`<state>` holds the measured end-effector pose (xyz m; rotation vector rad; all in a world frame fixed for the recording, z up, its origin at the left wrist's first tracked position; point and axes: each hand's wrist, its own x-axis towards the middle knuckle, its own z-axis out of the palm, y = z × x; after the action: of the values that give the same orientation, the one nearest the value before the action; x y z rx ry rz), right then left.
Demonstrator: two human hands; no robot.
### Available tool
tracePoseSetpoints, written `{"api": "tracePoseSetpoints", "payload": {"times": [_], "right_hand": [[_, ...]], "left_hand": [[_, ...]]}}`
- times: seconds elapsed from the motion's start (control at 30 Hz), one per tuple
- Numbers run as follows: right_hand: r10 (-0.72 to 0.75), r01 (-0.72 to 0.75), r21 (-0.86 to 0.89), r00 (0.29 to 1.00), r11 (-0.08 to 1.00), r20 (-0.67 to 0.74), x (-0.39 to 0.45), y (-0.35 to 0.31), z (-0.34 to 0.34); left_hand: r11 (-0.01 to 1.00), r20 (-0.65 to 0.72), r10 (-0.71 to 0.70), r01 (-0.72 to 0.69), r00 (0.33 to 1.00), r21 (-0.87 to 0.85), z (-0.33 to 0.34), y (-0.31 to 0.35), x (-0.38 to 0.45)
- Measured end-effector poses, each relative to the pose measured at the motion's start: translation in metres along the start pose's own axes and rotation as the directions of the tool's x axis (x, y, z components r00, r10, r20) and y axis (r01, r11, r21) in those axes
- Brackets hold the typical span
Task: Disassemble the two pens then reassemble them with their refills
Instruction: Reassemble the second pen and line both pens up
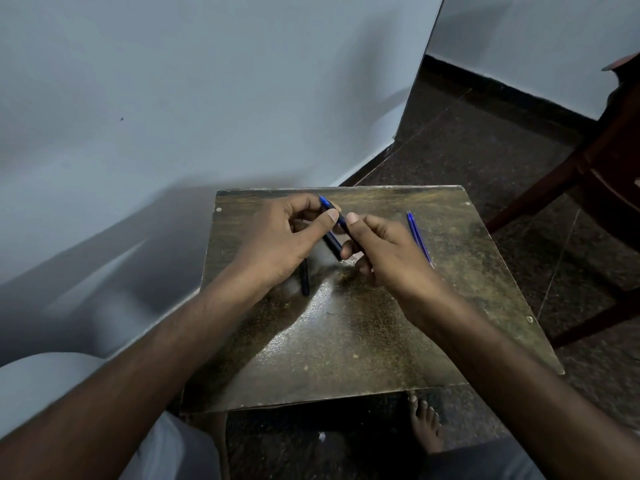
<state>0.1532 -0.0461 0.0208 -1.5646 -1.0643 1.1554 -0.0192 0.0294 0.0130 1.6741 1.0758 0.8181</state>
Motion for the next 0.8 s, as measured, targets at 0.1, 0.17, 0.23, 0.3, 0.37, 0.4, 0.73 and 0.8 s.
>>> {"api": "tracePoseSetpoints", "payload": {"times": [0.1,0.17,0.23,0.3,0.37,0.4,0.73,0.8], "right_hand": [[-0.03,0.03,-0.036,1.0,0.999,-0.004,0.0006,0.0007,-0.0017],[-0.02,0.021,-0.079,1.0,0.997,0.007,0.0017,0.0027,-0.0014],[0.011,-0.01,-0.054,1.0,0.998,0.014,0.0011,0.003,0.0012],[0.013,-0.013,-0.027,1.0,1.0,0.008,-0.0002,0.0013,0.0025],[-0.005,0.005,-0.023,1.0,1.0,0.003,-0.001,0.0008,0.0019],[-0.014,0.014,-0.032,1.0,0.999,0.002,-0.0005,0.0015,0.0014],[-0.11,0.104,-0.145,0.993,0.984,-0.034,0.0005,0.0048,0.0042],[-0.117,0.107,-0.15,0.991,0.983,-0.061,-0.0002,0.0053,0.0053]], "left_hand": [[1.0,-0.012,-0.004,0.004,1.0,0.005,-0.001,0.0001,0.0007],[1.0,0.002,-0.01,0.01,1.0,0.015,-0.0011,0.0,0.0003],[1.0,0.013,-0.013,0.013,1.0,0.02,-0.001,-0.0005,0.0001],[1.0,0.017,-0.017,0.017,1.0,0.019,-0.001,-0.0006,0.0005],[0.999,0.01,-0.032,0.032,0.999,0.006,-0.0009,-0.0007,0.0014],[0.999,0.009,-0.04,0.04,0.999,0.0,-0.0009,-0.0007,0.0017],[0.967,-0.081,-0.108,0.086,0.991,-0.24,0.0059,-0.0041,0.001],[0.947,-0.103,-0.135,0.098,0.985,-0.304,0.0083,-0.0031,0.002]]}}
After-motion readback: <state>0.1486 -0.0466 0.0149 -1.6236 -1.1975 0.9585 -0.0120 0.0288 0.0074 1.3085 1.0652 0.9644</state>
